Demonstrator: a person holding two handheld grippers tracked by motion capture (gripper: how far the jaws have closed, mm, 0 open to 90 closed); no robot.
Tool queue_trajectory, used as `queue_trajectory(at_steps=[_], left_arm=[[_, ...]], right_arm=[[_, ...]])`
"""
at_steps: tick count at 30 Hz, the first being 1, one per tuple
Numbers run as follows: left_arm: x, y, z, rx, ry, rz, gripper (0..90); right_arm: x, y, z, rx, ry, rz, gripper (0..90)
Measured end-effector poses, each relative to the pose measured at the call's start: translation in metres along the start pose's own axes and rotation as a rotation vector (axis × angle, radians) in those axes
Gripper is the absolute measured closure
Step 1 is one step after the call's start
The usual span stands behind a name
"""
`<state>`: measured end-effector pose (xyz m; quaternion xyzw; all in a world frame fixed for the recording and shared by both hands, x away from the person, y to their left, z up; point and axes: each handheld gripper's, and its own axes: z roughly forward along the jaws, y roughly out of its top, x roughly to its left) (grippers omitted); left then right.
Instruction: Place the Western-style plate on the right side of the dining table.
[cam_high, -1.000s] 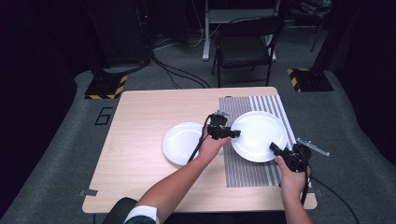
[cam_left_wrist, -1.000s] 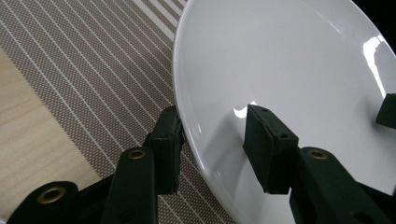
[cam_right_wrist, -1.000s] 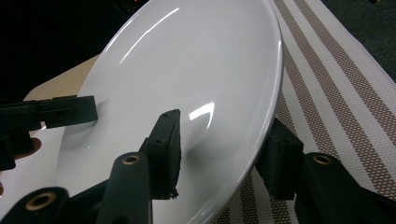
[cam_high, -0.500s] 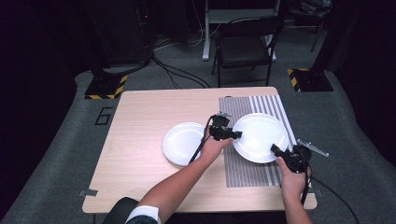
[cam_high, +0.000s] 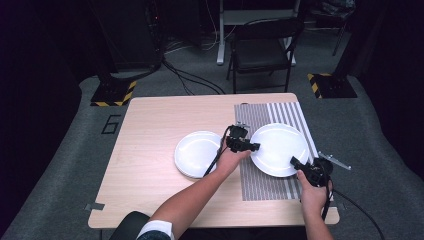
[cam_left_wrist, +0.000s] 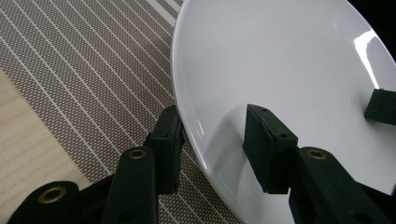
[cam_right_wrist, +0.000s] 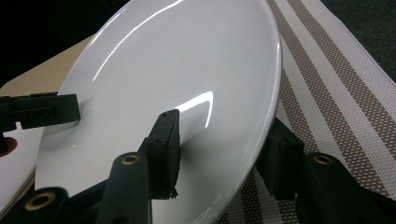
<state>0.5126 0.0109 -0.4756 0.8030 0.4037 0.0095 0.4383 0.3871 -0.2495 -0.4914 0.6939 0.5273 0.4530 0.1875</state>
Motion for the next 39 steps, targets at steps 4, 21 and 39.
queue_trajectory(at_steps=[4, 21, 39], left_arm=[[0.001, -0.001, 0.002, 0.002, 0.001, -0.004, 57.5], [0.006, -0.005, 0.012, 0.004, 0.016, -0.011, 57.7], [0.012, -0.008, 0.025, 0.013, 0.018, -0.037, 57.9]], right_arm=[[-0.002, -0.001, 0.001, 0.002, 0.001, -0.004, 53.6], [-0.007, -0.003, 0.011, 0.022, 0.001, -0.01, 53.5], [-0.012, -0.003, 0.02, 0.046, -0.021, -0.025, 53.5]])
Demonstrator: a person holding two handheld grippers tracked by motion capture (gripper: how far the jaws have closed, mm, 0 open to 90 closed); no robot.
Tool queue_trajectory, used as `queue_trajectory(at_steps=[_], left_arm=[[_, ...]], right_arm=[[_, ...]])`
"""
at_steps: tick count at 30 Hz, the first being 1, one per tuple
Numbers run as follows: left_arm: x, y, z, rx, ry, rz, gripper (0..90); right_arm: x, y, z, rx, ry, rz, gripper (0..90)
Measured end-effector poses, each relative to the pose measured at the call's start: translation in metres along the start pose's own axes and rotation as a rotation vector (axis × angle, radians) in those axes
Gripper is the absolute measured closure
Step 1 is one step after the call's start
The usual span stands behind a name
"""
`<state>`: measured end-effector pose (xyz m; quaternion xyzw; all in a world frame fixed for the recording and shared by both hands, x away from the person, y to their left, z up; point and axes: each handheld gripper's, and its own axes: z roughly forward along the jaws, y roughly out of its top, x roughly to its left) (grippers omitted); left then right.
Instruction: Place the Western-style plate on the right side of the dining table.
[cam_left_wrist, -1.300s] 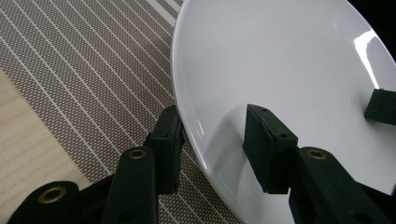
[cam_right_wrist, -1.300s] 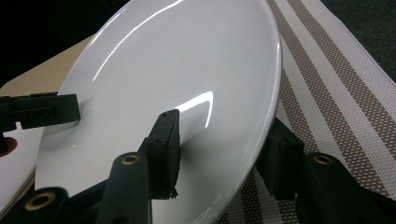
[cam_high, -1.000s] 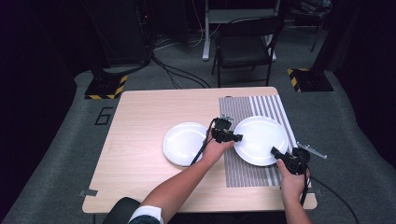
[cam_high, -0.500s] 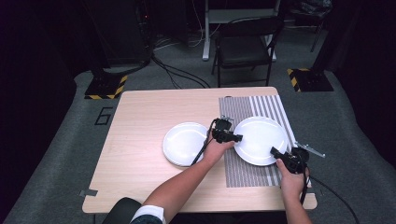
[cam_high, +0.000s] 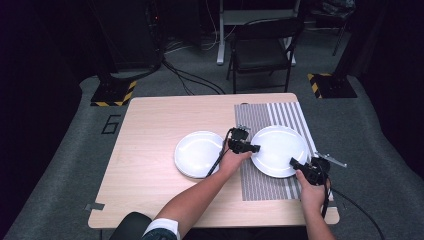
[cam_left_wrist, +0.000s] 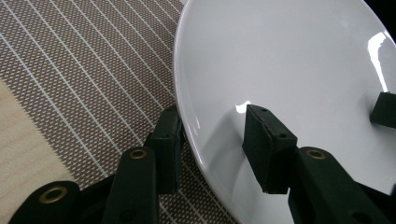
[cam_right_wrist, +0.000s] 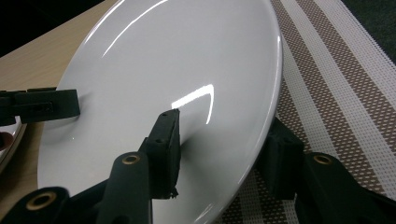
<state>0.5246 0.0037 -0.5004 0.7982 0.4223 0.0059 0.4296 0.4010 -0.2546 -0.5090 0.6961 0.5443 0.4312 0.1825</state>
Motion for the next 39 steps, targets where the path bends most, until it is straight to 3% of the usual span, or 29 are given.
queue_trajectory(at_steps=[39], left_arm=[[0.006, 0.0, 0.016, 0.04, 0.038, -0.01, 57.6]], right_arm=[[-0.01, 0.004, 0.019, 0.037, -0.01, 0.024, 54.6]])
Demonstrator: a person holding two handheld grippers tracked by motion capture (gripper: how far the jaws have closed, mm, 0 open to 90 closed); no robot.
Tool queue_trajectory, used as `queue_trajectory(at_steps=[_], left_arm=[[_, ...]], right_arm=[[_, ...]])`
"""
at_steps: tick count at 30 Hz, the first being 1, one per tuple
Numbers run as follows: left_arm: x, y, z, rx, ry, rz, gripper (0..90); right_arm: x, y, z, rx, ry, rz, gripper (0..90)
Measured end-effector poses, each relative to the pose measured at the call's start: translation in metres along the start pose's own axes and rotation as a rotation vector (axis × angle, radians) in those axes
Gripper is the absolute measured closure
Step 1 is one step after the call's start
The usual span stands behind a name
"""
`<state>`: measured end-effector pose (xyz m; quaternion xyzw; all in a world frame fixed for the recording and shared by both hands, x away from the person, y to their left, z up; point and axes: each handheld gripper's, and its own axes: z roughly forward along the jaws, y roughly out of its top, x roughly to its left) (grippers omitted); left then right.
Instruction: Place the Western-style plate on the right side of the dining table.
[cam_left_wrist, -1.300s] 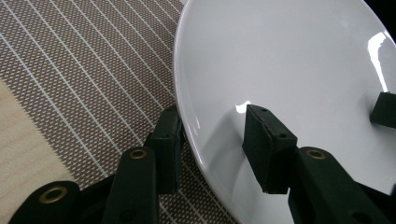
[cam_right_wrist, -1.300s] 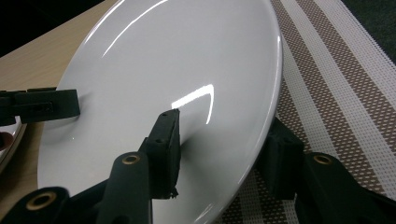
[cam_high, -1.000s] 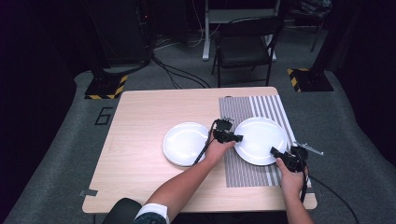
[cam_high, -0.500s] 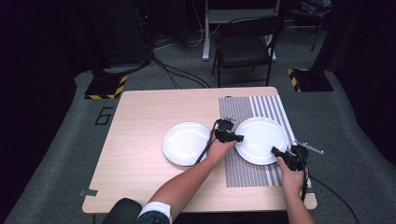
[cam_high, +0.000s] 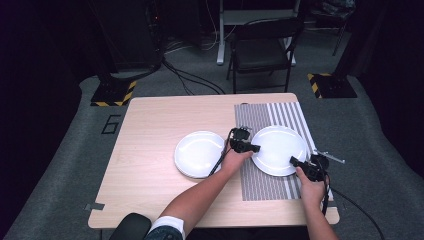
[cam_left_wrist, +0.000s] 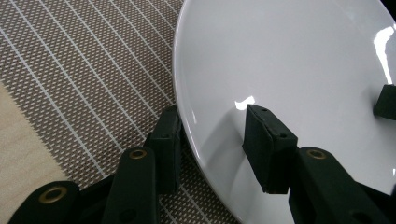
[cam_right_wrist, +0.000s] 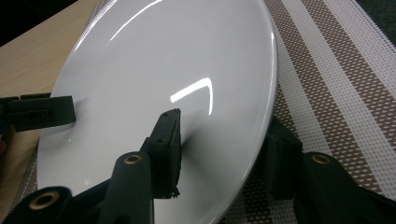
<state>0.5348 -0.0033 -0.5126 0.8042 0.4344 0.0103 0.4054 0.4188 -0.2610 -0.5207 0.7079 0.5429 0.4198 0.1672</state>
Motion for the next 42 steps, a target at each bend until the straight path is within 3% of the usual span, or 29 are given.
queue_trajectory(at_steps=[24, 39, 42], left_arm=[[-0.003, -0.0008, 0.001, -0.001, 0.028, 0.005, 56.3], [-0.0061, -0.0013, 0.0018, -0.001, 0.052, 0.045, 56.3], [-0.0054, -0.0012, 0.0018, -0.003, 0.051, 0.044, 56.7]], right_arm=[[-0.0033, 0.005, 0.0073, 0.008, -0.002, 0.008, 54.2], [-0.0058, 0.0067, 0.0056, 0.009, -0.021, 0.007, 53.9], [-0.0042, 0.0064, 0.006, 0.007, -0.035, -0.013, 53.2]])
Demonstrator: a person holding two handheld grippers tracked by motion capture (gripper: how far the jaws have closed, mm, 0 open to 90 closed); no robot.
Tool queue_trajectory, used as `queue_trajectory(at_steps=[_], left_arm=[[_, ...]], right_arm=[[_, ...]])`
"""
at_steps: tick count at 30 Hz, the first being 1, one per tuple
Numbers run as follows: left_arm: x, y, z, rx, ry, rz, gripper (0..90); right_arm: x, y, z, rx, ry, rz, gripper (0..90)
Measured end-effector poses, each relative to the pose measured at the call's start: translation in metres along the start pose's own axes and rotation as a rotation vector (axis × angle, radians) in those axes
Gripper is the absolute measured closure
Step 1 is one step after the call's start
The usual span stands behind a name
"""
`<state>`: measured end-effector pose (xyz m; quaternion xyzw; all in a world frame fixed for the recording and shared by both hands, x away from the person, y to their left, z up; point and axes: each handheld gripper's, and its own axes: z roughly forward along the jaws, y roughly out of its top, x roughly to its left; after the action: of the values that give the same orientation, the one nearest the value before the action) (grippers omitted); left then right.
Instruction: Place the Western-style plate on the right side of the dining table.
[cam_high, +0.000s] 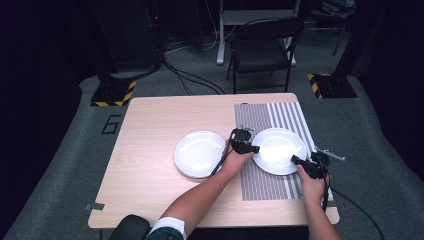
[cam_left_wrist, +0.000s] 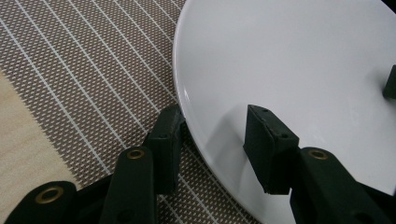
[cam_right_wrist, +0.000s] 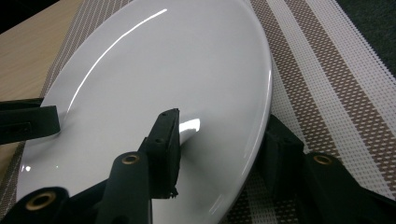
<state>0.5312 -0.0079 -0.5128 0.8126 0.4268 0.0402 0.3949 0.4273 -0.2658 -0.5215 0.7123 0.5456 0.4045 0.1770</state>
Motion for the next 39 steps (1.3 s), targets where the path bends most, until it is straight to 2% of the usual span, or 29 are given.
queue_trajectory(at_steps=[5, 9, 12, 17, 20, 22, 25, 29, 30, 33, 39], left_arm=[[0.0, 0.0, 0.0, 0.0, -0.004, -0.003, 56.3], [0.0, 0.0, -0.001, 0.005, -0.012, -0.014, 55.5], [0.0, 0.0, -0.001, 0.0, -0.017, -0.005, 52.3], [-0.001, 0.0, -0.003, 0.0, -0.023, -0.004, 52.4], [0.0, 0.0, -0.005, -0.001, -0.024, 0.019, 52.4], [0.0, 0.0, -0.006, -0.002, -0.024, 0.015, 52.4], [0.0, 0.0, -0.006, -0.007, -0.028, 0.003, 52.5], [0.0, 0.0, -0.008, -0.007, -0.032, 0.001, 52.5], [0.0, 0.001, -0.008, -0.007, -0.032, 0.012, 52.5], [0.0, 0.002, -0.012, -0.018, -0.036, 0.004, 52.4], [0.005, 0.004, -0.023, -0.043, -0.041, -0.01, 51.9]], right_arm=[[0.0, 0.0, 0.0, 0.0, -0.01, -0.027, 53.5], [-0.001, 0.0, -0.003, 0.014, -0.025, -0.024, 54.9], [-0.002, 0.0, -0.004, 0.015, -0.027, -0.022, 55.8], [-0.001, -0.001, -0.006, 0.021, -0.056, -0.066, 55.6], [0.0, -0.001, -0.007, 0.028, -0.074, -0.093, 55.8], [-0.001, -0.001, -0.01, 0.022, -0.094, -0.105, 56.0], [-0.003, 0.001, -0.013, 0.016, -0.069, -0.067, 56.0], [-0.002, -0.001, -0.014, 0.021, -0.072, -0.091, 55.8], [-0.001, -0.002, -0.015, 0.023, -0.076, -0.093, 55.6], [-0.001, -0.001, -0.018, 0.003, -0.084, -0.118, 54.8], [0.006, 0.002, -0.025, -0.014, -0.055, -0.113, 55.0]])
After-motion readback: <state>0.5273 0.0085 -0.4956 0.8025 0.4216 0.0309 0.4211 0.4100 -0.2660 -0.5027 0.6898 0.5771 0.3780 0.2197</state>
